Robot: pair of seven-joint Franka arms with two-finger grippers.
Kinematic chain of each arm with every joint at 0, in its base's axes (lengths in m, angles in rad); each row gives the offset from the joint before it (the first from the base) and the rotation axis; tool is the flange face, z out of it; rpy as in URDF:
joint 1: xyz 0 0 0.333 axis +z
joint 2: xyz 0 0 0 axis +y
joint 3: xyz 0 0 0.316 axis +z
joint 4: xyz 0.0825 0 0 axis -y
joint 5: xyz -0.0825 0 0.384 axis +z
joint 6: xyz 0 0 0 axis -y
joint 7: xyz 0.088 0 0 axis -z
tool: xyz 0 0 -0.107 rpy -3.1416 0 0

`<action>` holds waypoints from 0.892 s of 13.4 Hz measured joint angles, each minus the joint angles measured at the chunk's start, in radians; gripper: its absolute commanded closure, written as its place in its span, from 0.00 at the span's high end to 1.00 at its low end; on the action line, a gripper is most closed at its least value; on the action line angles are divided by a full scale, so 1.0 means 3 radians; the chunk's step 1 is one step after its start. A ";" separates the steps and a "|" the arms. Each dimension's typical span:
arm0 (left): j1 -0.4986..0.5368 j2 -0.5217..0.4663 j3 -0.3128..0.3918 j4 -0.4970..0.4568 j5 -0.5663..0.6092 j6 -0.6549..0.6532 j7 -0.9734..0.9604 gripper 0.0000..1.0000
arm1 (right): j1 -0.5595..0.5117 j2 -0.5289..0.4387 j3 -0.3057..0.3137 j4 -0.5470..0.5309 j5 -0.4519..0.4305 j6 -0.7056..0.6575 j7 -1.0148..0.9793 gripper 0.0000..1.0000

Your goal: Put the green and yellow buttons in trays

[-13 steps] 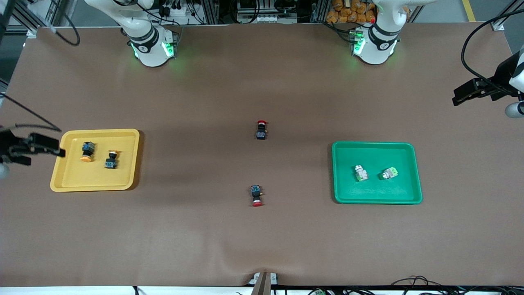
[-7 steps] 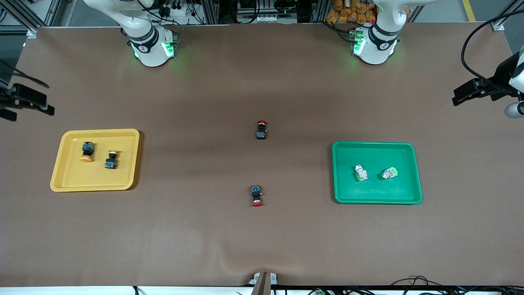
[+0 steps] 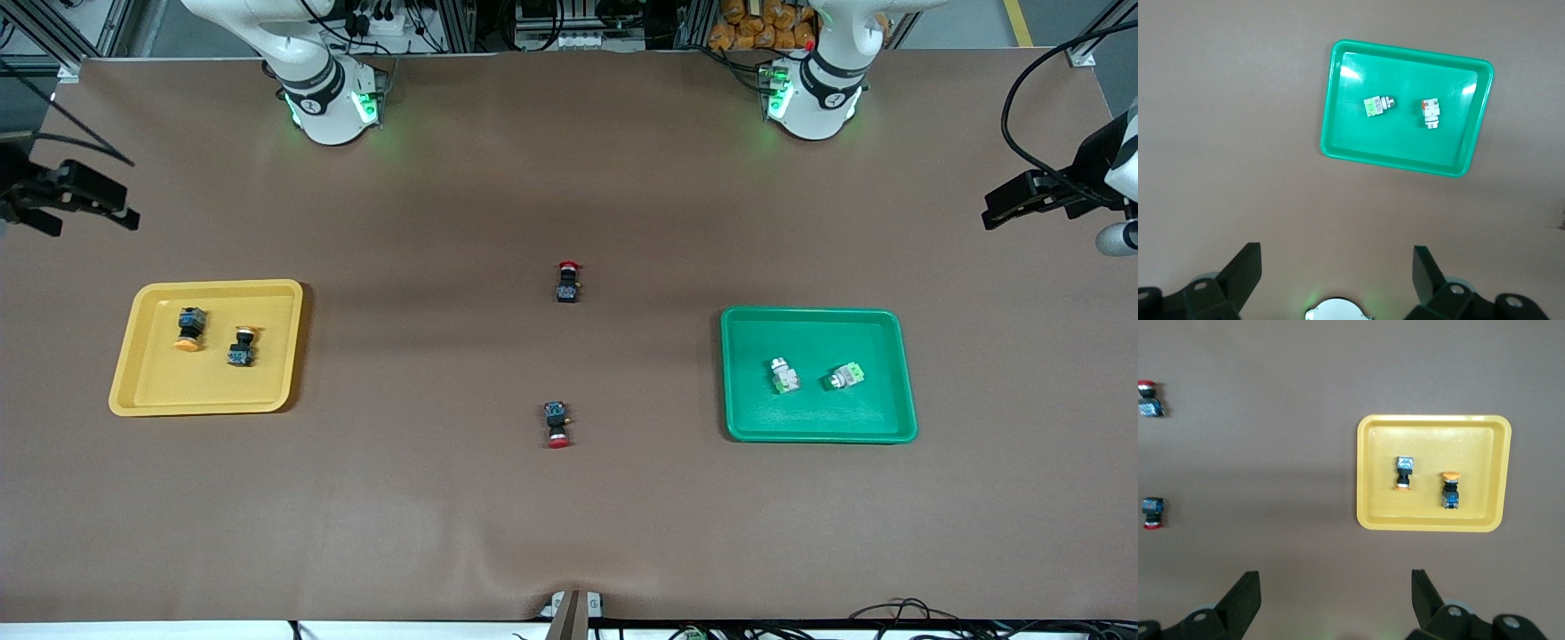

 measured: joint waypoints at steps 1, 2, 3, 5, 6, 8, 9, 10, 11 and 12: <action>0.0000 -0.0002 0.0000 0.0000 0.0000 0.0000 0.0000 1.00 | 0.0000 -0.0054 0.0006 -0.0067 -0.0011 0.0002 0.0000 1.00; 0.0000 -0.0005 0.0000 0.0000 0.0000 0.0000 0.0000 1.00 | 0.0000 -0.0084 0.0006 -0.0098 -0.0021 0.0002 0.0000 1.00; 0.0000 -0.0008 0.0000 0.0000 0.0000 0.0000 0.0001 1.00 | 0.0000 -0.0092 0.0008 -0.0102 -0.0043 0.0003 -0.0001 1.00; 0.0000 -0.0018 0.0000 0.0002 0.0000 0.0000 0.0001 1.00 | 0.0001 -0.0095 0.0039 -0.0093 -0.0113 0.0034 -0.0007 1.00; 0.0000 -0.0022 -0.0001 0.0005 0.0000 0.0000 0.0001 1.00 | 0.0001 -0.0096 0.0057 -0.0087 -0.0129 0.0049 -0.0011 1.00; -0.0001 -0.0025 -0.0002 0.0012 0.0000 0.0000 0.0004 1.00 | 0.0001 -0.0096 0.0072 -0.0079 -0.0140 0.0075 -0.0026 1.00; -0.0001 -0.0025 -0.0002 0.0013 0.0000 0.0000 0.0004 1.00 | 0.0001 -0.0096 0.0073 -0.0077 -0.0143 0.0084 -0.0029 1.00; 0.0000 -0.0025 -0.0002 0.0014 0.0000 0.0000 0.0004 1.00 | 0.0001 -0.0096 0.0073 -0.0075 -0.0143 0.0086 -0.0030 1.00; 0.0000 -0.0025 -0.0002 0.0020 0.0000 0.0000 0.0004 1.00 | 0.0001 -0.0096 0.0072 -0.0072 -0.0143 0.0087 -0.0030 1.00; 0.0000 -0.0026 -0.0002 0.0029 0.0000 0.0001 0.0004 1.00 | 0.0001 -0.0096 0.0070 -0.0072 -0.0143 0.0089 -0.0030 1.00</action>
